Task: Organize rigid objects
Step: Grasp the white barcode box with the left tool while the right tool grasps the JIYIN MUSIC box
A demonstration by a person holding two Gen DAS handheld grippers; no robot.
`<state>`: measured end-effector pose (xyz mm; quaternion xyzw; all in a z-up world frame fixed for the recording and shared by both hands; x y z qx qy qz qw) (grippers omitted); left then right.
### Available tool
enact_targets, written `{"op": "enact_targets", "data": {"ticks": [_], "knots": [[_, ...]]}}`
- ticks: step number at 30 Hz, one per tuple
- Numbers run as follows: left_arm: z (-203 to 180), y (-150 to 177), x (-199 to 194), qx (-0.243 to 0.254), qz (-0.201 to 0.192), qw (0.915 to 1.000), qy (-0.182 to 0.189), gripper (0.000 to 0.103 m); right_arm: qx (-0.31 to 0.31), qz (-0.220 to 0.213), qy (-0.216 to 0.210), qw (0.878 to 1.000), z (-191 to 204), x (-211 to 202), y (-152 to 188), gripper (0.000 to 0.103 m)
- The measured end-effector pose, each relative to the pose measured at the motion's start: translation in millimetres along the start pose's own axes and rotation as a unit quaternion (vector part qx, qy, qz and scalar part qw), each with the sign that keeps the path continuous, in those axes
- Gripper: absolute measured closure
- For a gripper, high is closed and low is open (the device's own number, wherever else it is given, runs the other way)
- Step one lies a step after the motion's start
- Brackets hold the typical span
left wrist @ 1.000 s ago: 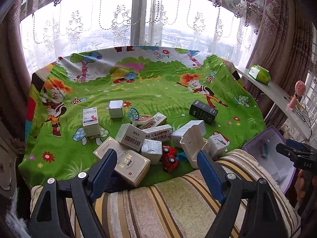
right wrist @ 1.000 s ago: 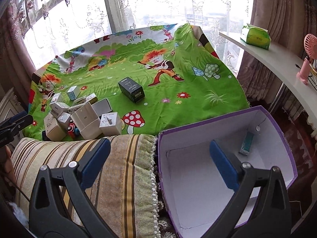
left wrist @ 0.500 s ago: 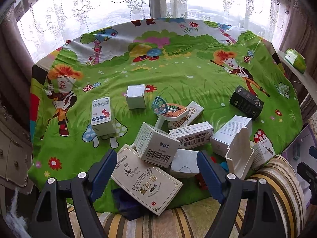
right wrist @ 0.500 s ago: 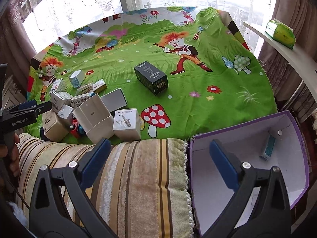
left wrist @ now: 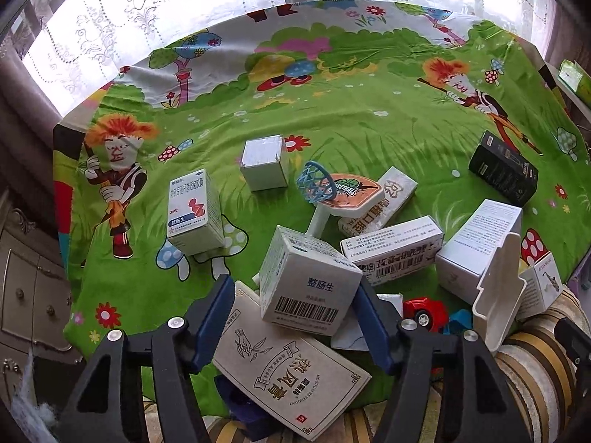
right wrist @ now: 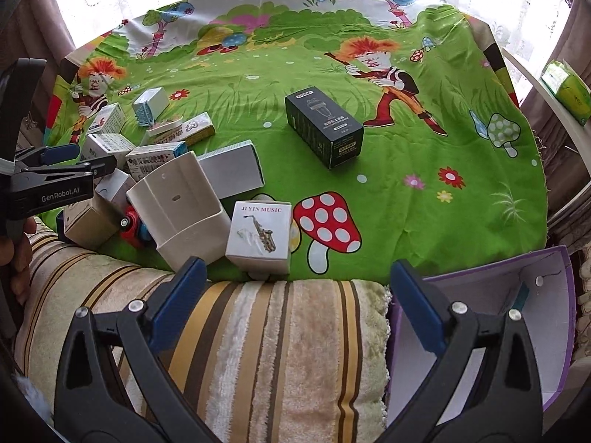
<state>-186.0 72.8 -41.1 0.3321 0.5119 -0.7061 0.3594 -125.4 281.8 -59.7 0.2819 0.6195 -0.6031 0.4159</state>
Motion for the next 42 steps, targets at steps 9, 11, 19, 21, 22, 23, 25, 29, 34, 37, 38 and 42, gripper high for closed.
{"op": "enact_targets", "data": {"ticks": [9,11,19,21,22,23,25,29,34,37,38,42], "knots": [[5.9,1.1,-1.6,-0.016,-0.004,0.9998,0.01,0.057,-0.029,0.022,-0.005,0.999,12.3,17.9,-7.2,0.02],[8.9,0.8,-5.0,-0.023,-0.012,0.9996,0.007,0.057,-0.032,0.026,-0.005,0.999,13.5,20.9,-8.1,0.026],[18.4,3.5,-24.5,-0.053,-0.044,0.9976,0.01,0.057,-0.025,0.04,-0.02,0.999,12.3,30.4,-5.6,0.057],[19.8,4.1,-31.0,-0.059,-0.055,0.9967,0.012,0.057,-0.023,0.036,-0.022,0.999,11.6,29.1,-5.1,0.058],[20.5,4.7,-34.7,-0.062,-0.06,0.9962,0.013,0.057,-0.022,0.032,-0.023,0.999,11.5,27.9,-5.3,0.058],[21.1,5.3,-38.1,-0.066,-0.065,0.9956,0.016,0.057,-0.021,0.029,-0.025,0.999,11.1,26.5,-5.2,0.058],[21.8,7.3,-45.5,-0.073,-0.075,0.9942,0.023,0.057,-0.018,0.021,-0.024,0.999,10.4,23.2,-5.4,0.058],[18.4,10.4,-60.9,-0.082,-0.095,0.991,0.046,0.057,-0.011,-0.002,-0.019,1.0,7.9,10.7,-5.5,0.058],[3.6,15.1,-80.1,-0.079,-0.113,0.9866,0.087,0.057,0.006,-0.031,-0.017,0.999,0.7,-11.7,0.9,0.058],[-10.8,18.4,-89.9,-0.07,-0.118,0.9841,0.113,0.057,0.022,-0.041,-0.017,0.999,-8.2,-23.9,9.0,0.058],[-16.1,19.4,-93.6,-0.066,-0.12,0.9831,0.121,0.057,0.028,-0.045,-0.017,0.998,-12.3,-28.4,12.0,0.058],[-36.9,22.4,-109.4,-0.053,-0.129,0.9781,0.154,0.057,0.05,-0.056,-0.013,0.997,-27.0,-44.5,23.6,0.058]]}}
Point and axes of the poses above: each gripper's, at about its wrist camera, not at the fingertips, and x roughly the way its jaws point, z to its left, y to its underside, the point moved 4 cm from there along x, roughly the way its jaws point, and after that the axes turned 4 degrees about -y, right-handed, at the moved point
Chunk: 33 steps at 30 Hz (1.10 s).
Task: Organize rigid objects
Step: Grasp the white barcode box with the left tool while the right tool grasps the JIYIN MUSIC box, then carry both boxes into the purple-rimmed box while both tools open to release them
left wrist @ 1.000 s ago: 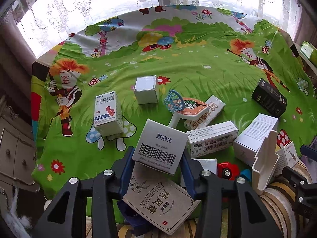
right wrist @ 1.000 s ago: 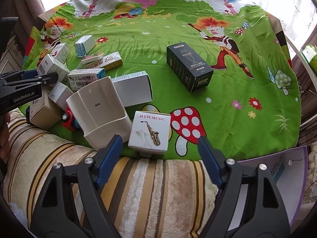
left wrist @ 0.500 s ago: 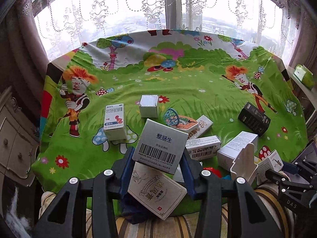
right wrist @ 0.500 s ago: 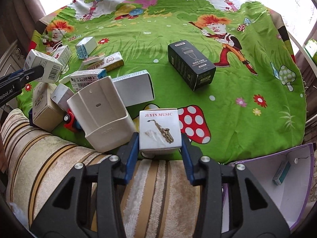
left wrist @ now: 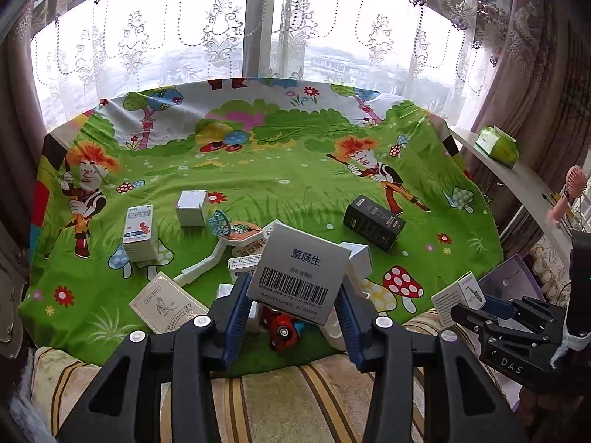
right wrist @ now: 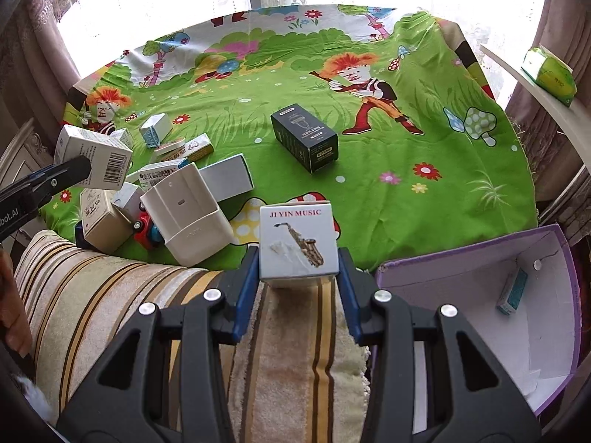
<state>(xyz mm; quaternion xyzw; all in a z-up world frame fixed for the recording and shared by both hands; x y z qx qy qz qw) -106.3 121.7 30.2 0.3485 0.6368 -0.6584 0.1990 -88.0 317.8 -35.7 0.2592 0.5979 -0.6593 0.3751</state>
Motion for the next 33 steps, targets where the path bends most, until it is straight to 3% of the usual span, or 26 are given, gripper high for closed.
{"op": "enact_targets", "data": {"ticks": [11,20,30,33], "knots": [[-77.4,12.6,-12.6,0.042,0.01,0.9909,0.127,0.057,0.056,-0.015,0.02,0.998,-52.6,-42.3,27.2,0.058],[-136.7,26.5,-20.2,0.091,0.032,0.9735,0.207,0.057,0.093,-0.031,0.062,0.993,-97.1,-71.5,41.3,0.058],[-182.4,40.6,-27.9,0.131,0.053,0.9533,0.267,0.057,0.125,-0.046,0.095,0.987,-131.8,-95.8,47.4,0.058],[-191.5,44.6,-28.9,0.137,0.063,0.946,0.287,0.051,0.134,-0.05,0.098,0.985,-137.7,-100.3,47.7,0.056]]}}
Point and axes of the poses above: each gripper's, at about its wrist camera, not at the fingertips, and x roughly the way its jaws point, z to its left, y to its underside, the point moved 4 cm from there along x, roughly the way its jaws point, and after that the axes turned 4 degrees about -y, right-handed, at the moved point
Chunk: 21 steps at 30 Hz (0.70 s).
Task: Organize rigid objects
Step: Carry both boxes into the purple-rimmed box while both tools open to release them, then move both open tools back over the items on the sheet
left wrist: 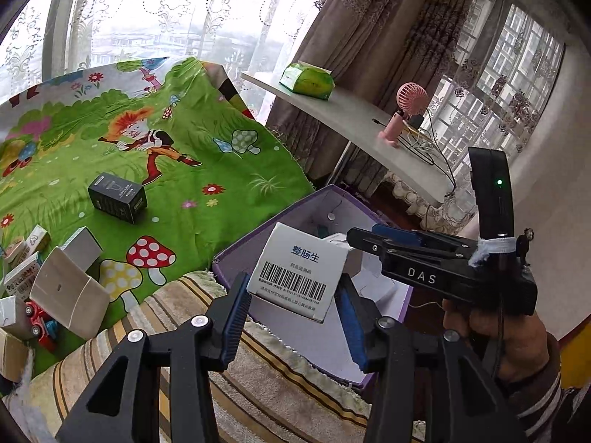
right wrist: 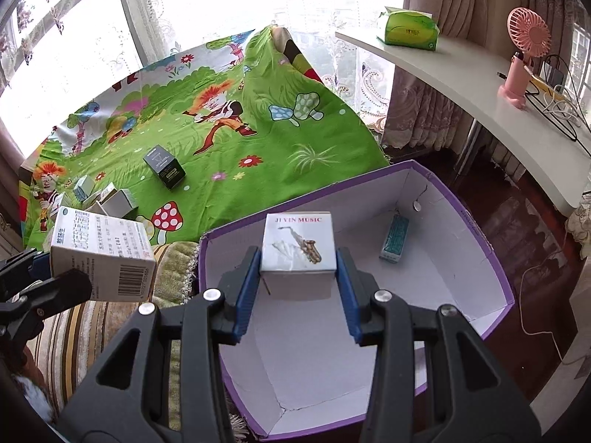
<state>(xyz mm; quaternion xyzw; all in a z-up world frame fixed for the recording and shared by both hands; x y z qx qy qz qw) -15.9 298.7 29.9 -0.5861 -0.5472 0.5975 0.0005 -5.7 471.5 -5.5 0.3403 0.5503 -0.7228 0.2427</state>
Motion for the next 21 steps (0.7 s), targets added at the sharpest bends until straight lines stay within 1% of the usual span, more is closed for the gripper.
{"op": "enact_targets", "data": {"ticks": [1,2,3,11,15,19,21], "knots": [[-0.2,0.5,0.2,0.001,-0.001,1.0,-0.003,0.049,0.003,0.0,0.002,1.0,-1.5,-0.1,-0.4,0.054],[0.2,0.8,-0.3,0.002,-0.002,1.0,-0.008,0.047,0.005,-0.001,0.003,1.0,-2.7,-0.5,-0.7,0.047],[0.9,1.1,-1.0,0.003,-0.003,0.9999,-0.013,0.047,0.007,-0.003,0.004,1.0,-3.5,-1.1,-0.9,0.043],[8.4,1.6,-2.3,-0.009,-0.003,0.9998,-0.019,0.047,-0.01,0.001,0.006,1.0,3.7,0.2,0.8,0.043],[9.3,3.2,-2.9,-0.007,-0.002,0.9996,-0.027,0.047,-0.007,0.003,-0.011,1.0,8.0,2.0,1.9,0.043],[17.5,3.6,-6.4,-0.02,-0.005,0.9994,-0.027,0.047,-0.009,0.008,-0.015,1.0,12.8,4.0,3.4,0.043],[24.2,4.9,-9.0,-0.03,-0.007,0.9991,-0.029,0.047,-0.009,0.01,-0.02,1.0,15.4,5.0,4.5,0.039]]}}
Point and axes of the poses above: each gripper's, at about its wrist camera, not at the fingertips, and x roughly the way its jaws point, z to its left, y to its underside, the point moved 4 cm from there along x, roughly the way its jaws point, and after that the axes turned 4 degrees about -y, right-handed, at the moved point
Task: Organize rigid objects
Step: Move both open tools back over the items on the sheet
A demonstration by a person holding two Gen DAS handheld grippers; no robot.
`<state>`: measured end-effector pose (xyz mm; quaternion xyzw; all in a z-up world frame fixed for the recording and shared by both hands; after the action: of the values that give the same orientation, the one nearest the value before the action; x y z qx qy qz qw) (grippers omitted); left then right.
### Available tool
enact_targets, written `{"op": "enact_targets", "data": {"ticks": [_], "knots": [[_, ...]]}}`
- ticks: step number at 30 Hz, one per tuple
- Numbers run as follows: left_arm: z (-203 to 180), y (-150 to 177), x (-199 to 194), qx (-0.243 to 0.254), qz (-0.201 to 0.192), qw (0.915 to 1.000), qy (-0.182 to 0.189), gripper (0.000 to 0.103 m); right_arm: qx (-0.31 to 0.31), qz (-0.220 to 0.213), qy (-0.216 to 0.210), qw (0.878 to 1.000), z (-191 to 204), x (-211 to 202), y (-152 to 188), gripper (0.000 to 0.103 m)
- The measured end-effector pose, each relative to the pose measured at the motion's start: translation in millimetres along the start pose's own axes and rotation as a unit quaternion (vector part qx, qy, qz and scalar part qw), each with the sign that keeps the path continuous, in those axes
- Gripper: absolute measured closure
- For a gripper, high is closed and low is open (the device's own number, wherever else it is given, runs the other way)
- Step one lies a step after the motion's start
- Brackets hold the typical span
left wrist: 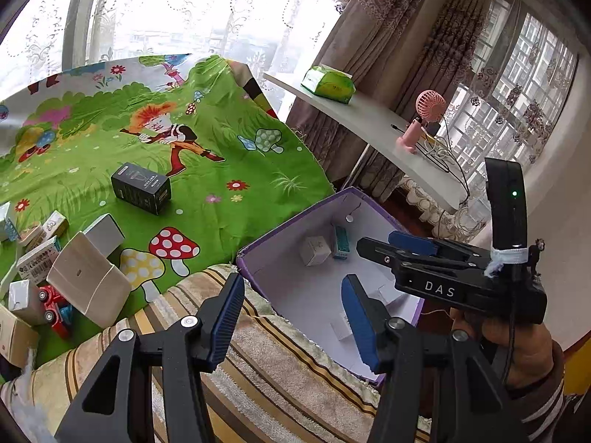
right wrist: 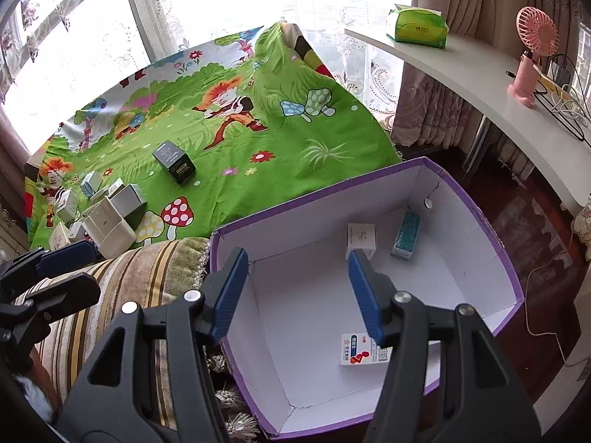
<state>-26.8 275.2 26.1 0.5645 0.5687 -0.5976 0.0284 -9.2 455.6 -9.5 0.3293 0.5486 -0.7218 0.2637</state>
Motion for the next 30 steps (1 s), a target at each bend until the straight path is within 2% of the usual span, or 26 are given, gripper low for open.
{"op": "enact_targets", "data": {"ticks": [5,18,26,30], "knots": [[25.0,0.1,-10.1,-0.032,-0.011,0.9994,-0.003,0.047,-0.008,0.007,-0.013,1.0,10.9,3.9,1.6,0.037],[107.2,5.4,-37.1,-0.113,-0.031,0.9918,-0.05,0.047,-0.027,0.03,-0.035,0.999,36.6,19.7,9.2,0.035],[142.6,2.5,-42.7,-0.135,-0.025,0.9874,-0.078,0.048,-0.039,0.042,-0.042,0.997,50.3,27.8,12.6,0.032],[164.4,0.6,-38.5,-0.143,-0.008,0.9861,-0.085,0.053,-0.046,0.048,-0.047,0.997,58.5,33.5,12.5,0.032]]}}
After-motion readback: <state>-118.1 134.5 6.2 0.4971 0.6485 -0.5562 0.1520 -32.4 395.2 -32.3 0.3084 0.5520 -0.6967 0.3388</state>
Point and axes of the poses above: each gripper's, at about its wrist camera, not at the fingertips, and x roughly the way its jaws point, z to its left, y to its underside, the point moved 4 cm from there along x, roughly the way its jaws point, and after that the axes turned 4 degrees about -y, right-handed, at the moved point
